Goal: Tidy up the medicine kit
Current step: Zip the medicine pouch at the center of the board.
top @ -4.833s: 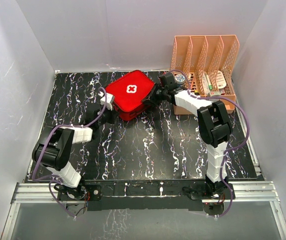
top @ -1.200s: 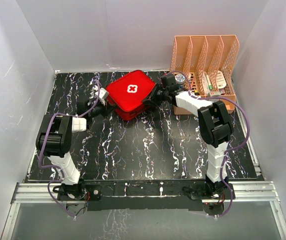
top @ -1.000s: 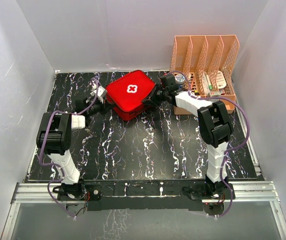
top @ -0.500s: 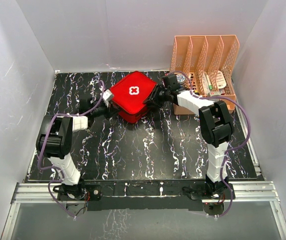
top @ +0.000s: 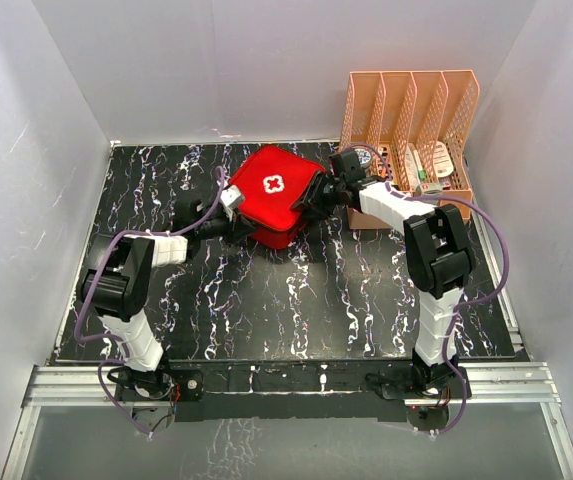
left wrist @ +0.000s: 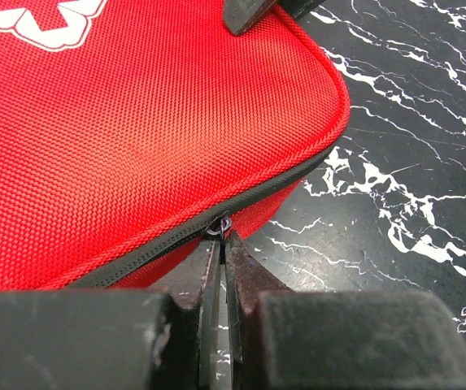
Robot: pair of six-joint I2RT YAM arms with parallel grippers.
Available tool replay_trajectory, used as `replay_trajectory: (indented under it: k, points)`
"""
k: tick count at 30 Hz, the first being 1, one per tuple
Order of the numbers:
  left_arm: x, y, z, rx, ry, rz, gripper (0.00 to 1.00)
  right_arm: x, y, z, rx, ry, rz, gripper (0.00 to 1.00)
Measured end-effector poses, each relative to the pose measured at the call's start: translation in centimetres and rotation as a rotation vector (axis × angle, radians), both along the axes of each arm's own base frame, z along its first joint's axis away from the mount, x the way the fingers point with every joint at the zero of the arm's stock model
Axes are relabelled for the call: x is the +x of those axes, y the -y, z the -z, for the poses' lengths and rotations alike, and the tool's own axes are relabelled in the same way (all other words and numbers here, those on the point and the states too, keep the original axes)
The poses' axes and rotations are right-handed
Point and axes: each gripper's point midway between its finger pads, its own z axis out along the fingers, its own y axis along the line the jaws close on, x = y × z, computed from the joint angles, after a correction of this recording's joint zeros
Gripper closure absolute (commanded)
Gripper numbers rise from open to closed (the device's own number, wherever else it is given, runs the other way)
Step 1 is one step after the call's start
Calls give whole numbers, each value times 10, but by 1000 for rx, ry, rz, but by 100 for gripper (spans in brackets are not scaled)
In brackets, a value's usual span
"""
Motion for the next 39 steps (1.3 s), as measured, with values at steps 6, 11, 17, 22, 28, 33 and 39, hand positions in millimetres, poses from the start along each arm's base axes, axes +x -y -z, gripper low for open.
replay_trajectory:
  k: [6,11,17,22,28,33,39]
  points:
    - [3,19,0,-12,-10,23,100,-10,4,0,-12,-7,8,64]
    - [15,30,1,-19,3,28,100,-19,3,-2,-21,-6,11,64]
    - [23,34,1,-15,15,10,100,-25,0,0,-28,-16,21,100]
    - [23,35,1,-12,15,8,100,-25,2,2,-29,-35,49,100]
    - [22,27,1,31,42,-29,100,-28,-1,2,-29,-38,48,100]
    - [36,-5,4,50,31,-99,100,-33,-5,2,-31,-38,38,100]
    - [70,-72,1,79,37,-247,100,-41,-3,0,-29,-43,29,100]
